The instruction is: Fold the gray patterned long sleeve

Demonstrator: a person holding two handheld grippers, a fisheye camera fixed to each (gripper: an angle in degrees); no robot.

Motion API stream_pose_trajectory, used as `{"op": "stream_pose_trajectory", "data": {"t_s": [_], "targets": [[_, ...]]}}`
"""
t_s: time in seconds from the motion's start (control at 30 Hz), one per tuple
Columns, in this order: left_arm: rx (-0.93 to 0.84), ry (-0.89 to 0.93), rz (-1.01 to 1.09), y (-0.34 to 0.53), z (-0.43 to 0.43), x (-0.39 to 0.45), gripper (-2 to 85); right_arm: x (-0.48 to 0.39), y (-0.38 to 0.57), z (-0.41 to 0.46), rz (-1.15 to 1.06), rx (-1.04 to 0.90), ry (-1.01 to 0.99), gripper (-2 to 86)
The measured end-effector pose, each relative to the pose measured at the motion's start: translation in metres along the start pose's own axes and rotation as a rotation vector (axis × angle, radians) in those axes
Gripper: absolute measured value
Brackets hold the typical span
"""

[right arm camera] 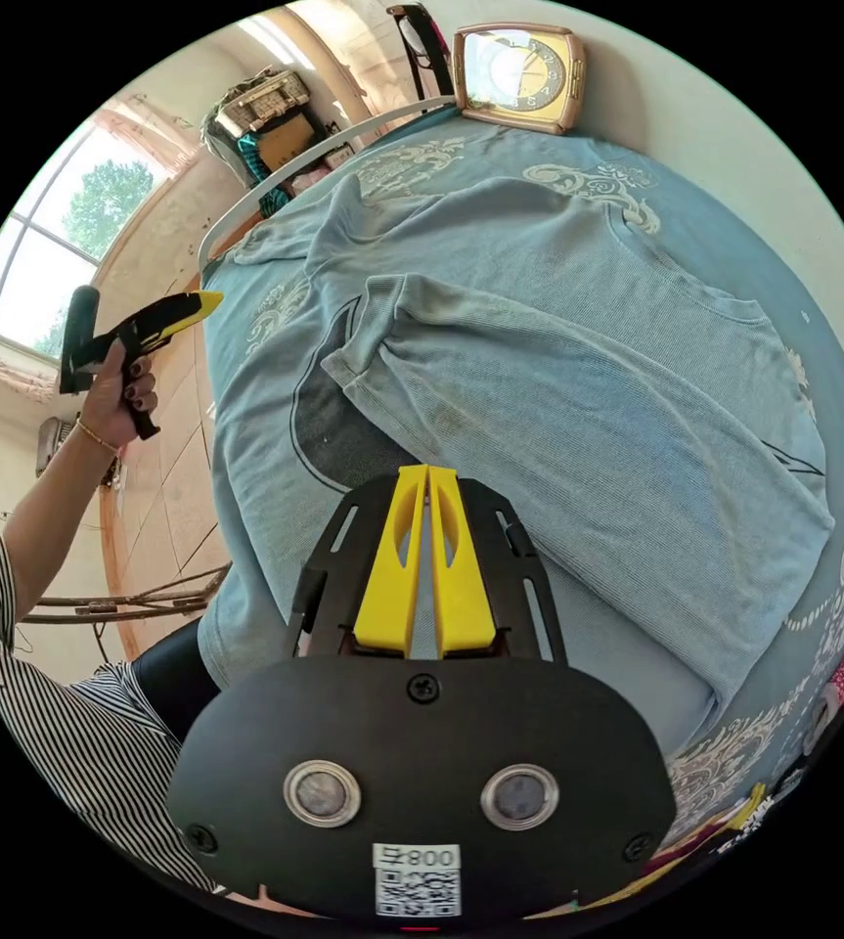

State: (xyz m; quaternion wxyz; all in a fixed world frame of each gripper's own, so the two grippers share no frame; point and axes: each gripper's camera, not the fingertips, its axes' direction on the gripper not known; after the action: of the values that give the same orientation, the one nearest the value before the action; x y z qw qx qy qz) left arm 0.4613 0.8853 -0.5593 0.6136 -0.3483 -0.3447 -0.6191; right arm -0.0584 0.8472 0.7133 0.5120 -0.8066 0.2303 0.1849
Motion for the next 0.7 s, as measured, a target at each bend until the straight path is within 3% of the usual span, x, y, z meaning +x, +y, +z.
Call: {"op": "stream_pose_trajectory", "data": {"t_s": [0.27,0.47,0.7], "targets": [[0.172,0.164,-0.464,-0.047,-0.028,-0.17,9.1,-0.026,-0.063,0.021,-0.113,0.05,0.068,0.2],[0.215,0.069,-0.537,-0.079,-0.031,-0.216,9.7,-0.016,-0.091,0.072,-0.146,-0.058,0.044,0.2],[0.181,-0.06,-0.559,-0.098,-0.029,-0.223,5.6,0.005,-0.07,0.087,-0.123,0.042,0.038,0.2]]}}
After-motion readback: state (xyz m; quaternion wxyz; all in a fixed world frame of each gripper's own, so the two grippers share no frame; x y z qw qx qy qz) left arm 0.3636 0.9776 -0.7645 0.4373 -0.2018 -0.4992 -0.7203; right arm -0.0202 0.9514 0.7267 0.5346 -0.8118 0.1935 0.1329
